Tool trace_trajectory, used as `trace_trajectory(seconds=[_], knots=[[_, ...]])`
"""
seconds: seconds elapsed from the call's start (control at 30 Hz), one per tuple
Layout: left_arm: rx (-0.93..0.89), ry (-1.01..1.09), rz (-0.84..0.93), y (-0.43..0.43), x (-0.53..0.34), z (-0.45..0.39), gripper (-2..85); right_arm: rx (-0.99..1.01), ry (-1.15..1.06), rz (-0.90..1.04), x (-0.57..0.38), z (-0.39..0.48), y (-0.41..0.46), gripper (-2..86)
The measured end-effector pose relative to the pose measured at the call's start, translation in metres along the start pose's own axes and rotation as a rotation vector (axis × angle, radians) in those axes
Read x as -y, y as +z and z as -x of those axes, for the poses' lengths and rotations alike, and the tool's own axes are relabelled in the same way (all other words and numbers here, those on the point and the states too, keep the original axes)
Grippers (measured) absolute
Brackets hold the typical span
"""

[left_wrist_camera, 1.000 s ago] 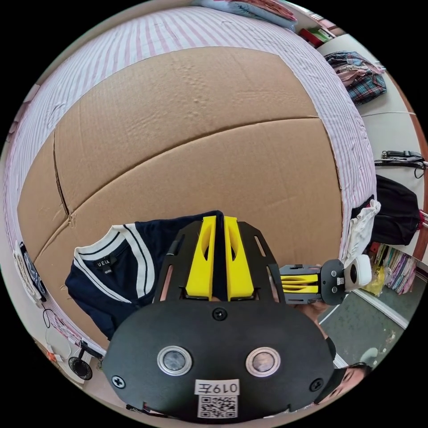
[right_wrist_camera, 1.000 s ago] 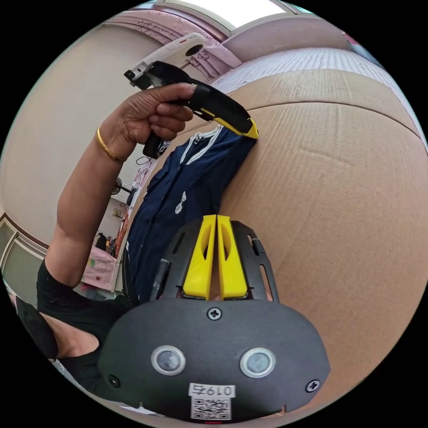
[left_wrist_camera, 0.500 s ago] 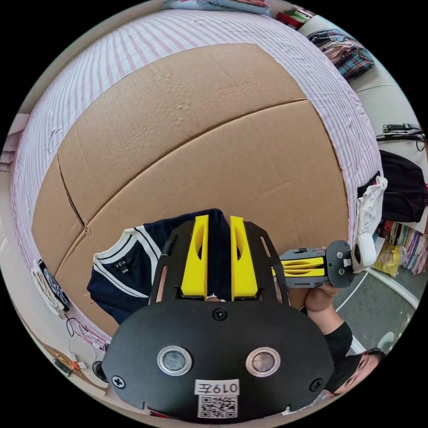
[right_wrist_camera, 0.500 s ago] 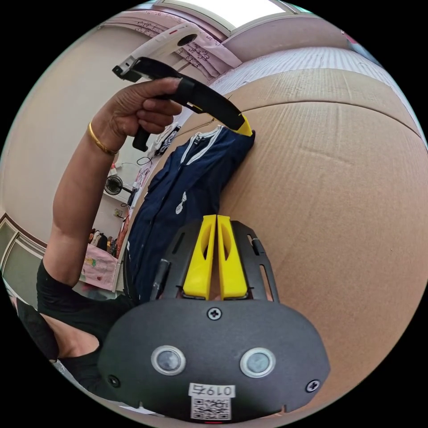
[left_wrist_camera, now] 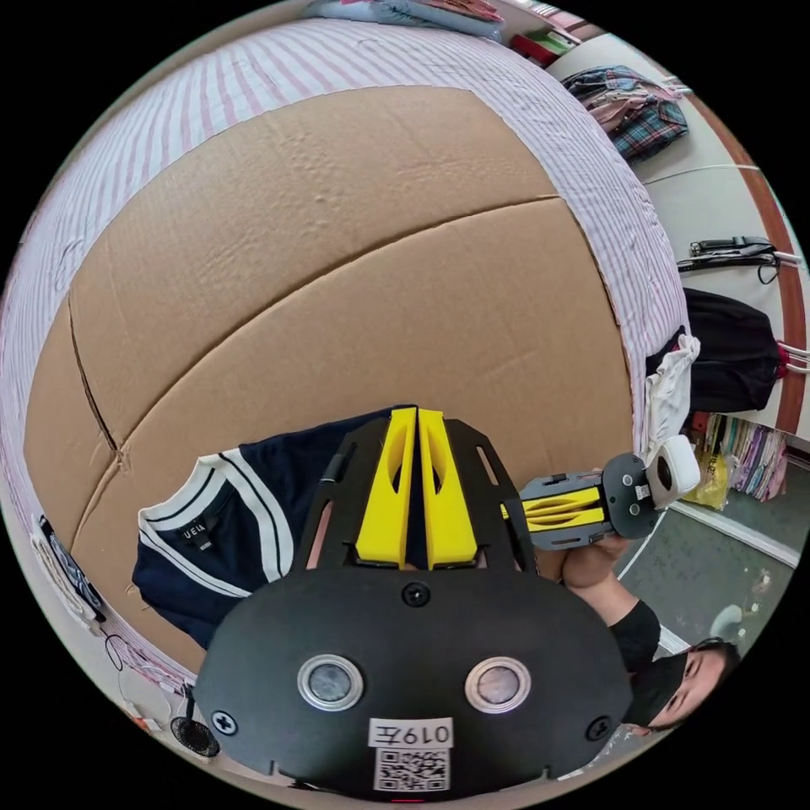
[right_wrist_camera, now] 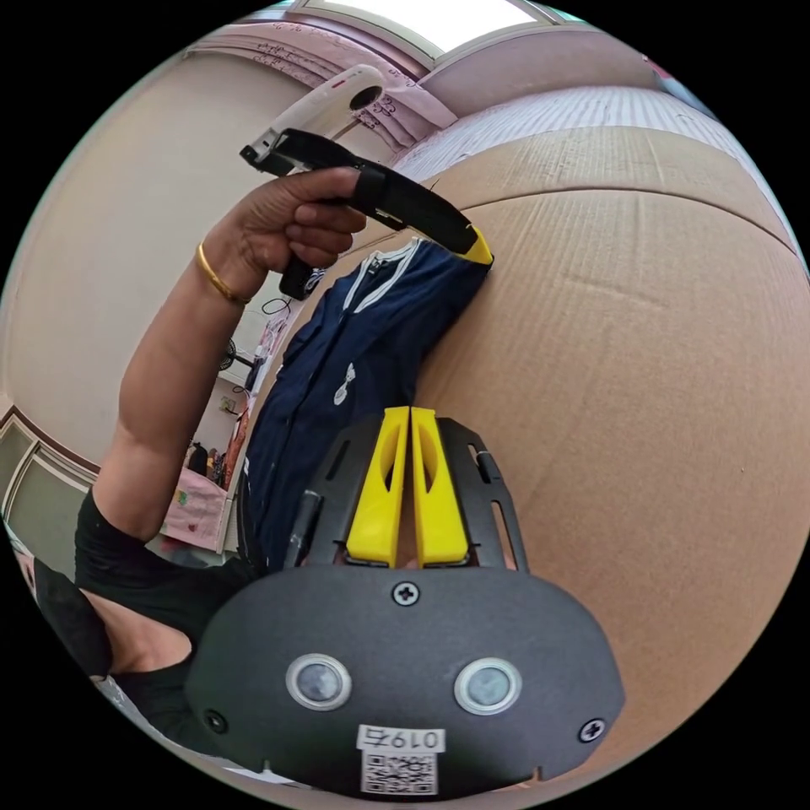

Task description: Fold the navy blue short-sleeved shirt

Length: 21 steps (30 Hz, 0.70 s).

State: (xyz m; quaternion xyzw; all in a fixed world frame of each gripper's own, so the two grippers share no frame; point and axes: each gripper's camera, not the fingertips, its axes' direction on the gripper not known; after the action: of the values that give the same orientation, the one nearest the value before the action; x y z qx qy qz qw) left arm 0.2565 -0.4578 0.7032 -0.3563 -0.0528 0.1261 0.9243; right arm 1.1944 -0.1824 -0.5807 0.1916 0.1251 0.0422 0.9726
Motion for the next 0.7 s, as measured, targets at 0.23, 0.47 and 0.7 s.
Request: trace_trajectory(seconds=[0.23,0.47,0.7], knots=[[-0.203,-0.013,-0.084,0.010,-0.021,0.045,1.4,-0.020,-0.008,0.009,-0.001,0.009,0.007,-0.6],[-0.171,0.052,-0.126,-0.003,-0.041,0.050,3.7,-0.007,-0.007,0.006,-0.003,0.014,0.013,-0.4],[-0.091,0.072,-0.160,-0.024,-0.073,0.047,7.9,-0.096,-0.064,-0.015,-0.005,0.036,0.010,2.3]])
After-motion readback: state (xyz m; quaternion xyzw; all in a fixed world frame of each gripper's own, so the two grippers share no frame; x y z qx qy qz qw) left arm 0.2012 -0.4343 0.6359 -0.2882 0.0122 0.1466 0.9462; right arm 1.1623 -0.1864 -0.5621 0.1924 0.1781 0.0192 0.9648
